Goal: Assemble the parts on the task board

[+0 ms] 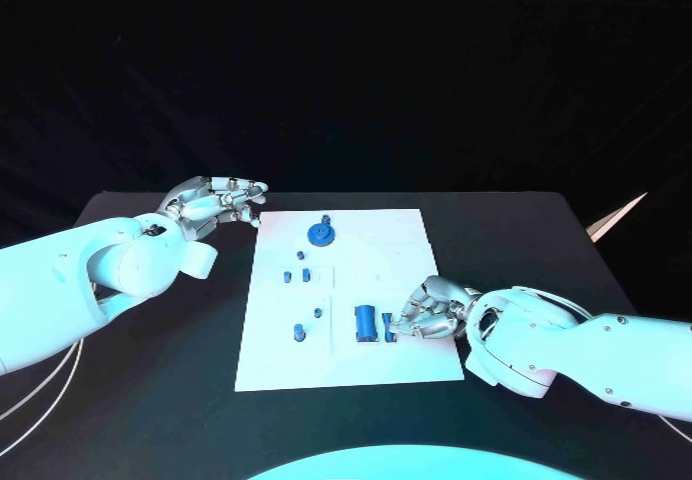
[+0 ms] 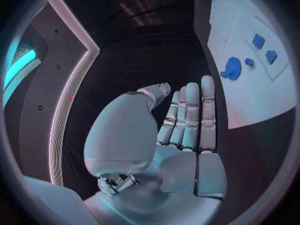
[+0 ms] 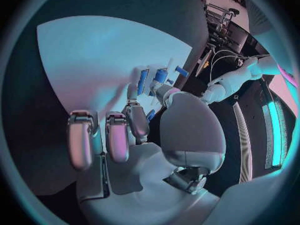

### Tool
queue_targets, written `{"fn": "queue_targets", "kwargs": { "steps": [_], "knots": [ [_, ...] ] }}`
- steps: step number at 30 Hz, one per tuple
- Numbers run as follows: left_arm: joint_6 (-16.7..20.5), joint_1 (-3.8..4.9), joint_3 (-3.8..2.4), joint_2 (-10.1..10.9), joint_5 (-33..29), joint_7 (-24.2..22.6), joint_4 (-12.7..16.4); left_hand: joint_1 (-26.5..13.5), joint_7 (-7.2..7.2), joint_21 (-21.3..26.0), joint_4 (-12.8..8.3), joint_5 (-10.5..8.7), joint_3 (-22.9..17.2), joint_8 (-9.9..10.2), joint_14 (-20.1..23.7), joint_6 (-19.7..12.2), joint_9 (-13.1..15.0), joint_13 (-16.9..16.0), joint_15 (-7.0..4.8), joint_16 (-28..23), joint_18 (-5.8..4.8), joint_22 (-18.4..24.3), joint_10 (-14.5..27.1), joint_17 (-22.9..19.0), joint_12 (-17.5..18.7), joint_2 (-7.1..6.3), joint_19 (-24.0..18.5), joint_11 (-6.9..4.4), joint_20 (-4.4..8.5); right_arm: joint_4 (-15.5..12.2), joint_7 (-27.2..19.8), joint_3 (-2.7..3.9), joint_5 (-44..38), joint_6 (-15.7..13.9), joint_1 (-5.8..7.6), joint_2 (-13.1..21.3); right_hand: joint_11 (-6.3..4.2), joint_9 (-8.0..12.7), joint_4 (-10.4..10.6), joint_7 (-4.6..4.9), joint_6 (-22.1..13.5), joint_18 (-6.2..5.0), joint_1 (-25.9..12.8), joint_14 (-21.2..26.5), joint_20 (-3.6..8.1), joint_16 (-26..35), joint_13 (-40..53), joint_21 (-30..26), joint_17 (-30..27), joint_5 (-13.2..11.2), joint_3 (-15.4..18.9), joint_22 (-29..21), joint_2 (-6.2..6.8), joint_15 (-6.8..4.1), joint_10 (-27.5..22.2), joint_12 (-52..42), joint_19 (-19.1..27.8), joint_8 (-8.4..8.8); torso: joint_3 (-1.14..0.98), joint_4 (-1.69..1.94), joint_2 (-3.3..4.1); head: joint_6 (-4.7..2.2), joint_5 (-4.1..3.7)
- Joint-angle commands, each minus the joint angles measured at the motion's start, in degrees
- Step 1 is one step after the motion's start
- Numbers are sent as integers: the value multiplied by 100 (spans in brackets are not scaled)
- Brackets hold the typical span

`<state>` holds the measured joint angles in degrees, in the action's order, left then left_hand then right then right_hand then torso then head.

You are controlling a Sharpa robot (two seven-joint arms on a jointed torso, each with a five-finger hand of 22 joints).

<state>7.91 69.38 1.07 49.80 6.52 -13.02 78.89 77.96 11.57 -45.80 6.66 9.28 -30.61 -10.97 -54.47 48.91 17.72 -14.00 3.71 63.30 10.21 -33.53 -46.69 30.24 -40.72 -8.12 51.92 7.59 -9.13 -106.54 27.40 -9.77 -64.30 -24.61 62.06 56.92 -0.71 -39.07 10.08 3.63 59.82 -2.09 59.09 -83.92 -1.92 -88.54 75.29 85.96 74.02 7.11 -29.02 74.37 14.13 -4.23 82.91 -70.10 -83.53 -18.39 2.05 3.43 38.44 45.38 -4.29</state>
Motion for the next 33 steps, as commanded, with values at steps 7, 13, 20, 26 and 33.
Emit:
{"fn": "queue_targets", "kwargs": {
  "steps": [7,13,20,26,33],
  "knots": [
    [-7,-72,-4,-117,-173,-382,-145,-71,15,178,111,-25,113,-31,72,-117,-67,83,45,-168,19,129,61,-74,22,-22,54,32,-41,634,-2410,19,1884,-751,200,-53,191,176,-249,229,-517,-166,548,-349,-98,432,-363,-1675,636,67,93,992,-116,137,-574,1386,-139,298,27,-39,-159,-308,-60],
    [94,-218,-5,-268,-399,-876,-379,20,55,1328,253,-26,192,-90,1034,-227,-100,532,301,-1442,-21,796,288,-645,707,-113,-563,203,-293,1947,-3986,85,3793,-562,476,-550,497,303,-476,544,-1040,-822,1093,1239,-380,3058,-2263,-6486,-2309,64,-255,-871,-222,425,-2297,4122,1472,485,49,-156,-325,-648,-49],
    [273,-349,-7,-538,-605,-1269,-753,186,-76,3141,332,-23,210,-266,904,-231,-145,1034,521,-3704,34,2063,-395,-1388,2146,-88,-575,318,-652,3340,-4718,175,4898,-138,565,-1201,743,707,-649,711,-1100,-835,1364,2122,-637,5428,-4772,-7805,-3796,42,-579,-2356,-233,694,-2278,5779,1933,631,24,-168,-458,-847,-3],
    [453,-439,-9,-777,-815,-1456,-1081,216,-119,3930,340,-25,197,-211,1246,-289,-293,1040,590,-4734,-81,2609,-561,-1638,2988,-93,-884,286,-751,4177,-4991,215,5244,234,578,-1669,930,1054,-698,753,-1091,-829,1396,2615,-1019,7084,-6166,-8253,-4724,50,-559,-3921,-280,1010,-2306,6493,2644,924,3,-155,-543,-1002,56],
    [559,-476,-6,-847,-841,-1468,-1135,-2604,-1157,4580,-666,-928,3061,1097,5447,-4891,-1772,1400,-371,-6330,-1021,3353,4669,-3024,4072,812,-5192,-759,913,4317,-5015,239,5312,242,565,-1784,71,3907,-1008,-363,-5982,209,-1124,8392,192,8854,-7529,-8596,-7402,-711,2902,-7437,-1413,423,-8291,7010,8353,1839,-12,-168,-533,-1019,99]
  ]
}}
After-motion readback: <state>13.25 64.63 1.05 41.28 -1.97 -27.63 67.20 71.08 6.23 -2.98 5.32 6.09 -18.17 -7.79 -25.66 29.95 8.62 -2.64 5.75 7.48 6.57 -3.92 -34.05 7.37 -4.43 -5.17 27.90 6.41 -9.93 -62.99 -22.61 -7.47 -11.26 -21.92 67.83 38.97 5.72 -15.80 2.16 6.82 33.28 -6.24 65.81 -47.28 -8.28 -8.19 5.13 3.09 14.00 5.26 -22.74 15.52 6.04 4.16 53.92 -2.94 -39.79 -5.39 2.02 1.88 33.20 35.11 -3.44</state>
